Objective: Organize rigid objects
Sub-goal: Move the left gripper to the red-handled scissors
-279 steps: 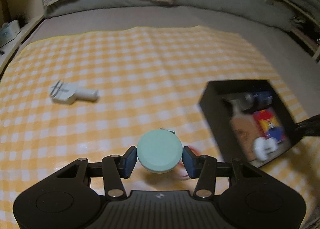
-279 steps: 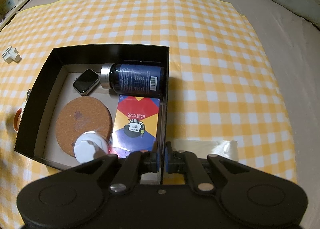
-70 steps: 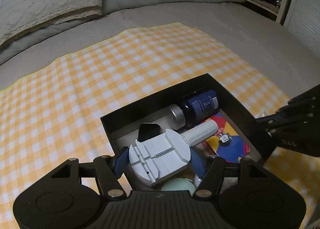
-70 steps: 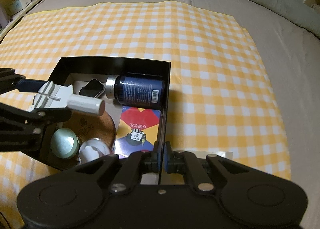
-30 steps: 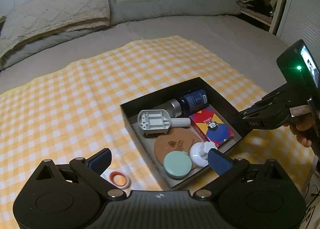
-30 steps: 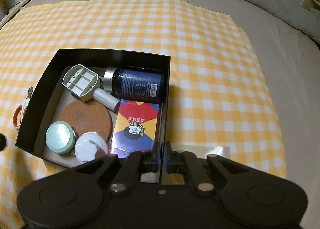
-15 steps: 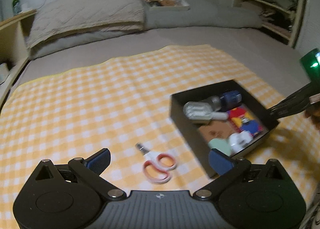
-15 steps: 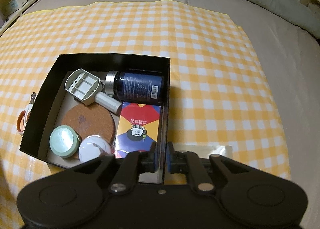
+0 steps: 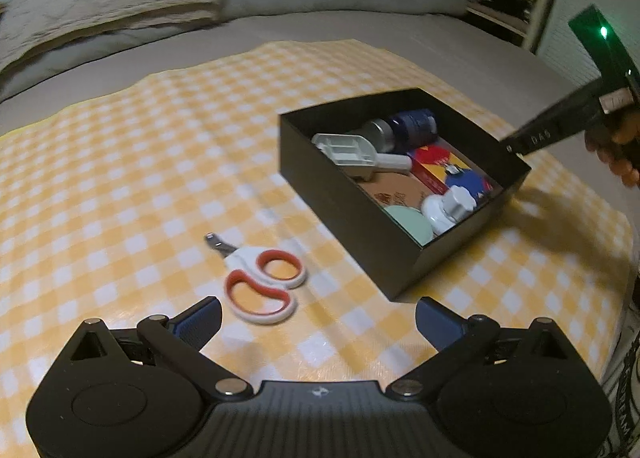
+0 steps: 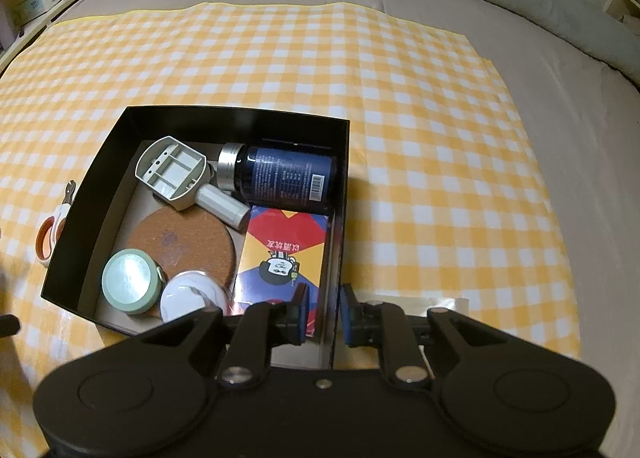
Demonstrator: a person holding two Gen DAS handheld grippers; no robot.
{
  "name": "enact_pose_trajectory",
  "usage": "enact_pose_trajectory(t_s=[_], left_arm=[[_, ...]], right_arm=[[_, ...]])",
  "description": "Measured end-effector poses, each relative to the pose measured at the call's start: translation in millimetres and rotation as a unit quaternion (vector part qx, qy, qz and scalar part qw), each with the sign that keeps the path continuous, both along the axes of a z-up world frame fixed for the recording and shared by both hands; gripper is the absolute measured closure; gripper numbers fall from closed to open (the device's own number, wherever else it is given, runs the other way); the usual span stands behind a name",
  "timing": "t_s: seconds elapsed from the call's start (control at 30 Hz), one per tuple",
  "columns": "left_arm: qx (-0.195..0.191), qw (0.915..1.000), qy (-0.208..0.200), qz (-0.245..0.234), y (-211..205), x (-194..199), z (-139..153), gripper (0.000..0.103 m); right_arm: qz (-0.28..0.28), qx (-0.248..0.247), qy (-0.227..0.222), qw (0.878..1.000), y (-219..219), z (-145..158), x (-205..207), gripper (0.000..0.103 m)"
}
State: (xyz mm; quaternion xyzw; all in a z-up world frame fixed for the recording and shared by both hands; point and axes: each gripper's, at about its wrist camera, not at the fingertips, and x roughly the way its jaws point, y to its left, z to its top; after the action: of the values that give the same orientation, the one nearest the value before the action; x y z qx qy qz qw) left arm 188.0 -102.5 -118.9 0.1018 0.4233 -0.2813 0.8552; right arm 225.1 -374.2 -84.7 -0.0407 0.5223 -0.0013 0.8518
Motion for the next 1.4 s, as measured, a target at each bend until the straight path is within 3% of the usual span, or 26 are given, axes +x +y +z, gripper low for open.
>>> enact_pose_trajectory(t_s=[0.23,0.37,0.53,0.7,0.87,1.0,1.13,1.27,1.4], left_arm=[[0.002,0.9993,0.015,-0.035,-18.2,21.4,-21.2,0.001],[-0.005,0.9982,0.050,-0.034,-22.8,32.8,-35.6,0.000],[-0.012,0.9972,0.064,-0.038,-15.9,36.5,-41.4,0.000],[0.000,0.9969,0.077,-0.014,4.1,36.5,-40.7,0.000],[-0.043,0.9937,0.100,0.026,35.9,36.7,-35.1,0.000],[-0.078,0.9861,0.126,0.076,58.7,38.7,-28.8,0.002],[-0.088,0.9775,0.155,0.113,70.1,42.7,-19.0,0.003],[-0.050,0.9824,0.140,0.112,66.4,42.6,-5.6,0.002],[0.013,0.9875,0.093,0.127,64.6,41.1,2.8,0.002]], right_arm=[[-0.003,0.003,0.001,1.000,-2.3,-0.8,0.6,0.090],[-0.003,-0.002,0.002,1.000,-2.1,-1.2,2.1,0.090],[-0.009,0.001,0.003,1.000,-1.5,-2.5,5.0,0.088],[-0.005,-0.010,0.002,1.000,2.8,-4.0,5.7,0.086],[-0.003,-0.013,0.002,1.000,3.1,-4.2,5.3,0.084],[-0.003,-0.016,0.003,1.000,4.4,-4.6,5.4,0.084],[-0.001,-0.019,0.004,1.000,4.8,-4.5,6.5,0.084],[0.000,-0.020,0.004,1.000,4.9,-4.5,6.6,0.083],[0.002,-0.019,0.004,1.000,5.4,-4.5,6.1,0.083]])
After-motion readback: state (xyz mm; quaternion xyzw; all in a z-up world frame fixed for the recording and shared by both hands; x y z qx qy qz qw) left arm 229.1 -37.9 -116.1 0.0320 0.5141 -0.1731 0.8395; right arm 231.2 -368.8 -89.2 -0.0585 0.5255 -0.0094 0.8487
